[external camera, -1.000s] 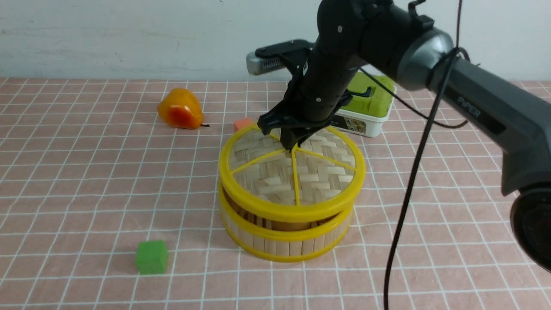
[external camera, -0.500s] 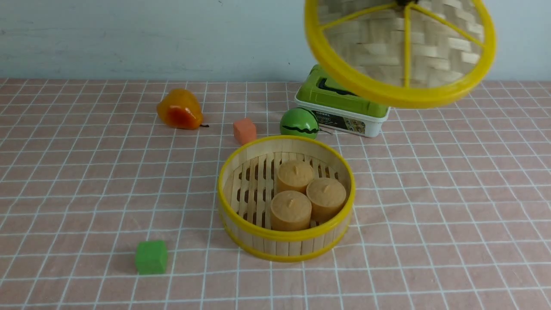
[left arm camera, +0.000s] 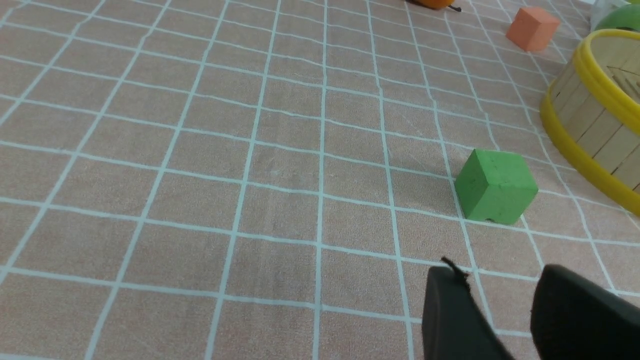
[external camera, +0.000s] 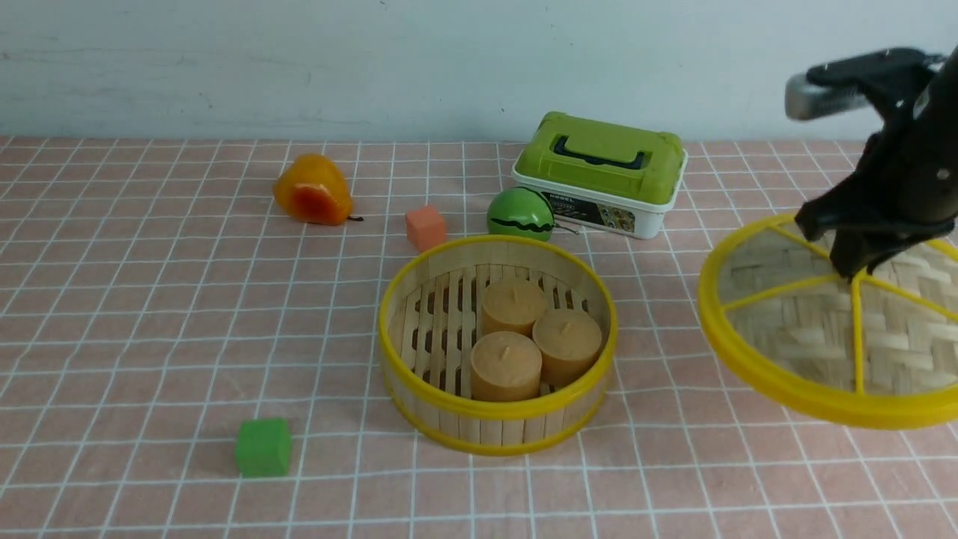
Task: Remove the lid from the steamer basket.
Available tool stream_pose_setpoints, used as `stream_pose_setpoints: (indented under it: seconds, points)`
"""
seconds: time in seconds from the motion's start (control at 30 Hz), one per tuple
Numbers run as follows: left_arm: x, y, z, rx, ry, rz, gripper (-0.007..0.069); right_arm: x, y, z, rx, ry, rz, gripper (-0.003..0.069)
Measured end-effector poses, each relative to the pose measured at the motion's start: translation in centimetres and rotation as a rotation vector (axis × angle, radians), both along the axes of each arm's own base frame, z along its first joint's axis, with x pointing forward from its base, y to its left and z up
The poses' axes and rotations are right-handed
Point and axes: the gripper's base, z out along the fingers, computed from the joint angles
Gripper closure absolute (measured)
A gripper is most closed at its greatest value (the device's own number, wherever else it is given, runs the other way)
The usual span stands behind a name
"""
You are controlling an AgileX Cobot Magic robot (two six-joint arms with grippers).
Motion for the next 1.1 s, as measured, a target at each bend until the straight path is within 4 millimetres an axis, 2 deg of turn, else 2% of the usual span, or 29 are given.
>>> stream_pose_setpoints:
  seconds: [0.1, 0.27, 0.47, 0.57, 0.73, 0.83, 0.9, 0.93, 0.97, 1.03, 1.07, 1.1]
  points:
    - [0.0, 0.0, 0.0, 0.0, 0.0, 0.0, 0.0385, 0.7, 0.3, -2.5, 0.025, -0.021, -0.006, 0.058]
    - [0.0, 0.0, 0.0, -0.001, 0.0, 0.0, 0.0385, 2.1, 0.7, -5.6, 0.062, -0.02, -0.021, 0.058]
    - [0.0, 0.0, 0.0, -0.001, 0.0, 0.0, 0.0385, 3.1, 0.9, -7.9, 0.074, 0.0, -0.03, 0.0571]
    - [0.0, 0.0, 0.0, -0.001, 0.0, 0.0, 0.0385, 3.6, 1.0, -9.0, 0.071, 0.011, -0.031, 0.0537]
    - [0.0, 0.0, 0.0, -0.001, 0.0, 0.0, 0.0385, 3.8, 1.0, -9.5, 0.075, 0.015, -0.036, 0.0417]
    - [0.0, 0.0, 0.0, -0.001, 0.0, 0.0, 0.0385, 3.6, 1.0, -9.1, 0.083, 0.015, -0.039, 0.0368]
    - [0.0, 0.0, 0.0, -0.001, 0.0, 0.0, 0.0385, 3.3, 0.9, -8.4, 0.087, 0.013, -0.039, 0.0361]
    - [0.0, 0.0, 0.0, -0.001, 0.0, 0.0, 0.0385, 2.8, 0.9, -6.9, 0.094, -0.01, -0.039, 0.036]
    - [0.0, 0.0, 0.0, -0.001, 0.0, 0.0, 0.0385, 2.7, 0.9, -6.9, 0.095, -0.008, -0.039, 0.0361]
    - [0.0, 0.0, 0.0, -0.001, 0.0, 0.0, 0.0385, 0.7, 0.6, -1.7, 0.109, -0.126, -0.026, 0.0397]
    - [0.0, 0.0, 0.0, -0.001, 0.0, 0.0, 0.0385, 0.0, 0.4, 0.0, 0.113, -0.17, -0.021, 0.0414]
    - [0.0, 0.0, 0.0, -0.001, 0.0, 0.0, 0.0385, -0.5, 0.4, 0.8, 0.115, -0.195, -0.018, 0.042]
